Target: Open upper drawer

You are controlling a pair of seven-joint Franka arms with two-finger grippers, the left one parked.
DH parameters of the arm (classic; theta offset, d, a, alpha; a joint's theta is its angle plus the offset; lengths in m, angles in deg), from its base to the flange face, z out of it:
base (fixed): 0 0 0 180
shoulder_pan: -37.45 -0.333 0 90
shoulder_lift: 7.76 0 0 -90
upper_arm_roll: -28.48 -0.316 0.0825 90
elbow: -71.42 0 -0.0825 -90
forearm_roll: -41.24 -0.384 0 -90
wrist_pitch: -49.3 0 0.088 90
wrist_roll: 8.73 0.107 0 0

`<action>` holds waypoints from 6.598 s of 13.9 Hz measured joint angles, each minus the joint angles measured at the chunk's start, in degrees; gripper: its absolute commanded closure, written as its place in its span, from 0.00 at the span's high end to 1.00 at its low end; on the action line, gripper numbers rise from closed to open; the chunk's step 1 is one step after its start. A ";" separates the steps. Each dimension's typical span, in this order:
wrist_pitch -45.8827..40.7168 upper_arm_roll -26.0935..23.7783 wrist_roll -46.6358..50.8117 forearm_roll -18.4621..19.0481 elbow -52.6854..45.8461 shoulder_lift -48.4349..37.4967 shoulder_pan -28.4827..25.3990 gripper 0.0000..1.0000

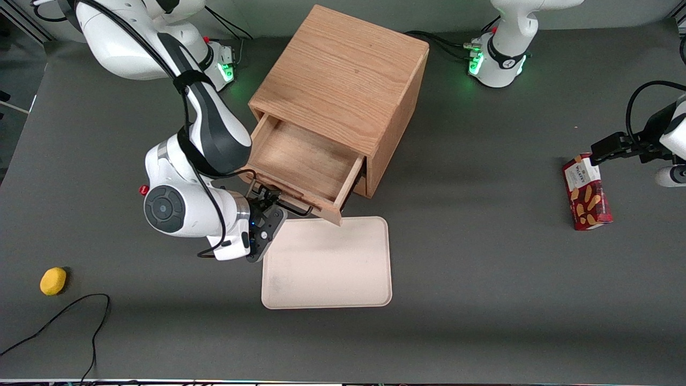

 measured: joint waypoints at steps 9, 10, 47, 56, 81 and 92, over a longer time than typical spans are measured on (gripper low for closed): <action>2.12 0.03 -1.39 -0.05 -0.11 0.01 1.35 1.00; 2.53 0.03 -1.40 -0.05 -0.12 0.01 1.63 1.00; 10.06 0.04 -2.33 -1.47 -1.80 2.17 7.56 1.00; 10.04 -0.02 -2.33 -3.20 -4.61 2.20 9.08 1.00; -13.42 12.57 22.21 9.89 23.91 -37.77 11.09 1.00; -8.61 17.14 28.12 9.89 27.16 -39.01 11.08 1.00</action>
